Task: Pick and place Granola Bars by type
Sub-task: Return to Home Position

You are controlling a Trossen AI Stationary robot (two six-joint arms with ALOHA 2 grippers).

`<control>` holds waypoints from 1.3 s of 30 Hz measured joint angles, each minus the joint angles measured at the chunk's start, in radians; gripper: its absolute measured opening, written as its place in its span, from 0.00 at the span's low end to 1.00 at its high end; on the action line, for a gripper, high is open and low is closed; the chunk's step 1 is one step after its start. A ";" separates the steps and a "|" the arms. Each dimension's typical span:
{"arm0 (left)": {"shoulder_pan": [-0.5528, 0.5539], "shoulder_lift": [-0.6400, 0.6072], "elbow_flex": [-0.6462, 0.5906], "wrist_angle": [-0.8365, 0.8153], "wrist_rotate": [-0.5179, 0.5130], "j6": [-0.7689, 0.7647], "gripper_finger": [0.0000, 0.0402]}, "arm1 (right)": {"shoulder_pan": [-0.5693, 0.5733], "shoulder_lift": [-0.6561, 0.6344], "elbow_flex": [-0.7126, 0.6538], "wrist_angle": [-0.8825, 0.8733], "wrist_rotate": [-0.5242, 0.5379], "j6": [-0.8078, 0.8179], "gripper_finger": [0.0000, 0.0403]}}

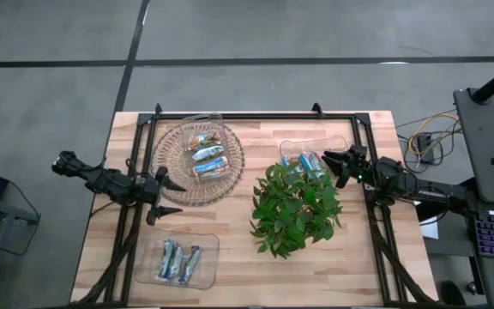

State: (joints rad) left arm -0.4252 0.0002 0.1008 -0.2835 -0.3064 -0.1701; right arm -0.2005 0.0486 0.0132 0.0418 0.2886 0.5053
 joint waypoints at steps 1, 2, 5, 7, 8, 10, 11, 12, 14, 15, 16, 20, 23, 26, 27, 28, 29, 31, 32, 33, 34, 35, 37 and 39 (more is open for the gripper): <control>0.000 0.000 -0.001 0.006 0.000 0.000 0.76 | 0.000 0.000 0.000 0.000 0.000 0.000 0.33; 0.000 0.000 -0.003 0.015 0.000 0.000 0.76 | 0.000 0.000 0.000 0.000 0.000 0.000 0.33; 0.000 0.000 -0.012 0.058 0.000 0.001 0.76 | 0.000 0.000 0.000 0.000 0.000 0.000 0.32; 0.000 0.000 -0.021 0.098 0.000 -0.007 0.76 | 0.000 0.000 0.000 0.000 0.000 0.000 0.31; 0.000 0.000 -0.027 0.121 0.000 -0.008 0.76 | 0.000 0.000 0.000 0.000 0.000 0.000 0.31; 0.000 0.000 -0.046 0.196 0.000 -0.011 0.76 | 0.000 0.000 0.000 0.000 0.000 0.000 0.31; 0.000 0.000 -0.054 0.223 0.000 -0.011 0.76 | 0.000 0.000 0.000 0.000 0.000 0.000 0.30; 0.000 0.000 -0.056 0.231 0.000 -0.011 0.76 | 0.000 0.000 0.000 0.000 0.000 0.000 0.30; 0.000 0.000 -0.057 0.231 0.000 -0.012 0.76 | 0.000 0.000 0.000 0.000 0.000 0.000 0.31; 0.000 0.000 -0.057 0.231 0.000 -0.012 0.76 | 0.000 0.000 0.000 0.000 0.000 0.000 0.31; 0.000 0.000 -0.057 0.231 0.000 -0.012 0.76 | 0.000 0.000 0.000 0.000 0.000 0.000 0.32; 0.000 0.000 -0.057 0.230 0.000 -0.012 0.76 | 0.000 0.000 0.000 0.000 0.000 0.000 0.33; 0.000 0.000 -0.058 0.229 0.000 -0.012 0.76 | 0.000 0.000 0.000 0.000 0.000 0.000 0.33; 0.000 0.001 -0.059 0.228 0.000 -0.013 0.76 | 0.000 0.000 0.000 0.000 0.000 0.000 0.33; 0.000 0.001 -0.059 0.227 0.000 -0.013 0.76 | 0.000 0.000 0.000 0.000 0.000 0.000 0.33; 0.000 0.001 -0.059 0.226 0.000 -0.012 0.76 | 0.000 0.000 0.000 0.000 0.000 0.000 0.32; 0.000 0.001 -0.059 0.224 0.000 -0.013 0.76 | 0.000 0.000 0.000 0.000 0.000 0.000 0.32; 0.000 0.001 -0.059 0.224 0.000 -0.013 0.76 | 0.000 0.000 0.000 0.000 0.000 0.000 0.31; 0.000 0.001 -0.059 0.224 0.000 -0.013 0.76 | 0.000 0.000 0.000 0.000 0.000 0.000 0.31; 0.000 0.001 -0.059 0.224 0.000 -0.013 0.76 | 0.000 0.000 0.000 0.000 0.000 0.000 0.31; 0.000 0.001 -0.059 0.224 0.000 -0.013 0.76 | 0.000 0.000 0.000 0.000 0.000 0.000 0.31; 0.000 0.001 -0.059 0.224 0.000 -0.013 0.76 | 0.000 0.000 0.000 0.000 0.000 0.000 0.30; 0.000 0.001 -0.059 0.224 -0.001 -0.013 0.76 | 0.000 0.000 0.000 0.000 0.000 0.000 0.31; 0.000 0.001 -0.059 0.224 -0.001 -0.013 0.76 | 0.000 0.000 0.000 0.000 0.000 0.000 0.31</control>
State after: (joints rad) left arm -0.4251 0.0013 0.0414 -0.0597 -0.3073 -0.1829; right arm -0.2005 0.0486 0.0132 0.0418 0.2886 0.5053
